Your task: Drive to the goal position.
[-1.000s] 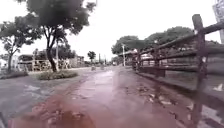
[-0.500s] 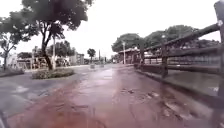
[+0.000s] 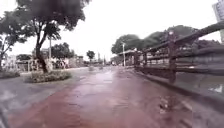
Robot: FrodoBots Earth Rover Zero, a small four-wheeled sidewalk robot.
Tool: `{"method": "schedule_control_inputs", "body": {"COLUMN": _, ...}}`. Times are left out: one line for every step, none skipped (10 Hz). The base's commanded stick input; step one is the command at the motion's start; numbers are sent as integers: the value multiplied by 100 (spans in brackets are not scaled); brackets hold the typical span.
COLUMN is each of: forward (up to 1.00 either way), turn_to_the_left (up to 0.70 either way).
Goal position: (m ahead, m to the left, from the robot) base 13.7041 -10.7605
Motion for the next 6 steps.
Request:
{"method": "schedule_control_inputs", "body": {"forward": 100, "turn_to_the_left": 0}}
{"method": "schedule_control_inputs", "body": {"forward": 100, "turn_to_the_left": 0}}
{"method": "schedule_control_inputs", "body": {"forward": 100, "turn_to_the_left": 0}}
{"method": "schedule_control_inputs", "body": {"forward": 100, "turn_to_the_left": 0}}
{"method": "schedule_control_inputs", "body": {"forward": 100, "turn_to_the_left": 0}}
{"method": "schedule_control_inputs", "body": {"forward": 100, "turn_to_the_left": 0}}
